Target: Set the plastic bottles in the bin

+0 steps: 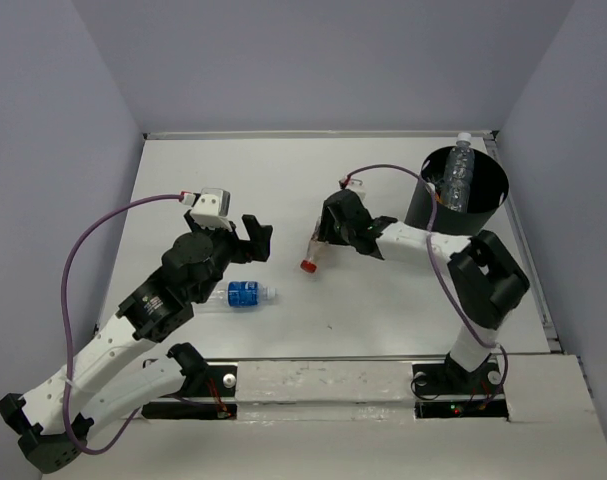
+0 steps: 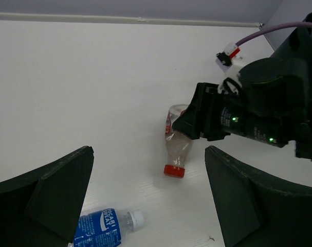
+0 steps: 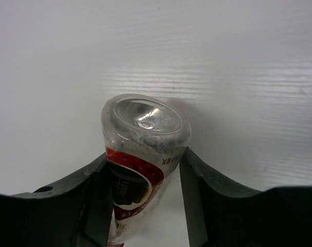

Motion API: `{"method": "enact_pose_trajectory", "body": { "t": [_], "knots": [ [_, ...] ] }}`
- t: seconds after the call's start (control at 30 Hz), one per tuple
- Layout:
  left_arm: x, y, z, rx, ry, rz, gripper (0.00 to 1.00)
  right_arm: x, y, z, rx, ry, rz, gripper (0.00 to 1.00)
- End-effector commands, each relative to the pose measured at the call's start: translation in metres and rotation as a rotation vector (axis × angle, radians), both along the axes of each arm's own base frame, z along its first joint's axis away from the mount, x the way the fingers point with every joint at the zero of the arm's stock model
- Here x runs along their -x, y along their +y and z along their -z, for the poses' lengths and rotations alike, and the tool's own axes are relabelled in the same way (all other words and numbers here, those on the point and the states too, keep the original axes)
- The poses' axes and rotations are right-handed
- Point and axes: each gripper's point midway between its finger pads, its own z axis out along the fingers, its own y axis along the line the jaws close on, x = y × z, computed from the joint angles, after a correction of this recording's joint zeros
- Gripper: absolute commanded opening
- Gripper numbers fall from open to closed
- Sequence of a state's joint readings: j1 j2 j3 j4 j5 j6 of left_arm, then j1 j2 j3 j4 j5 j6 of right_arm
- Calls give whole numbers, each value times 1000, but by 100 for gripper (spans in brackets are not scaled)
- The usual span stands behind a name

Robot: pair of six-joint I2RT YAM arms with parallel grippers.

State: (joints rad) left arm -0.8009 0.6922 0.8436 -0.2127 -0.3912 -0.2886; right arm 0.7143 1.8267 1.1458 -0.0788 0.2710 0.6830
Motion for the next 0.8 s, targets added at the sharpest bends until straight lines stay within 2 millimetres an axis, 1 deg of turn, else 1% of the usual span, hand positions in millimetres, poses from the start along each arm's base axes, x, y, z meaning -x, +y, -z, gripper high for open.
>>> {"method": "enact_pose_trajectory", "body": {
  "t": [0.0,0.03,0.07,0.1,0.13,0.17,0.2,0.23,0.27,0.33,0.37,0.4,0.47,0.5,0.57,0.63,0.67,0.7,0.77],
  "knots": [
    [0,-1,-14,26,-47,15,99,-5,-22,-143,-55,-301,4,10],
    [0,-1,-15,28,-49,16,99,-4,-32,-167,-41,-347,16,10],
    [1,-1,-15,31,-49,18,99,-1,-45,-191,9,-402,12,9],
    [2,-1,-17,36,-55,24,99,4,-73,-240,26,-492,81,9],
    [2,-1,-18,39,-58,27,99,6,-97,-259,102,-528,102,9],
    [3,-1,-19,41,-61,27,99,8,-117,-280,124,-565,143,8],
    [4,0,-20,46,-65,30,99,14,-146,-308,142,-613,215,8],
    [5,0,-21,51,-68,33,99,16,-168,-332,168,-652,257,8],
    [7,1,-23,55,-73,36,99,13,-205,-340,206,-651,338,8],
    [8,2,-26,62,-80,40,99,23,-246,-363,253,-684,427,8],
    [9,1,-27,66,-83,45,99,26,-261,-369,265,-690,480,8],
    [10,1,-29,73,-89,49,99,32,-290,-375,342,-689,566,8],
    [11,1,-31,77,-93,56,99,35,-315,-381,419,-680,641,8],
    [12,0,-32,83,-95,63,99,39,-336,-387,483,-673,694,8],
    [13,0,-32,84,-97,71,99,39,-356,-387,570,-645,741,8],
    [14,-1,-33,91,-100,81,99,34,-376,-380,658,-602,770,8],
    [15,0,-34,93,-102,80,99,29,-379,-374,685,-580,759,8],
    [15,0,-35,96,-104,78,99,27,-383,-370,704,-567,757,8],
    [15,2,-37,103,-111,73,99,23,-387,-356,750,-526,739,8]
  ]
}}
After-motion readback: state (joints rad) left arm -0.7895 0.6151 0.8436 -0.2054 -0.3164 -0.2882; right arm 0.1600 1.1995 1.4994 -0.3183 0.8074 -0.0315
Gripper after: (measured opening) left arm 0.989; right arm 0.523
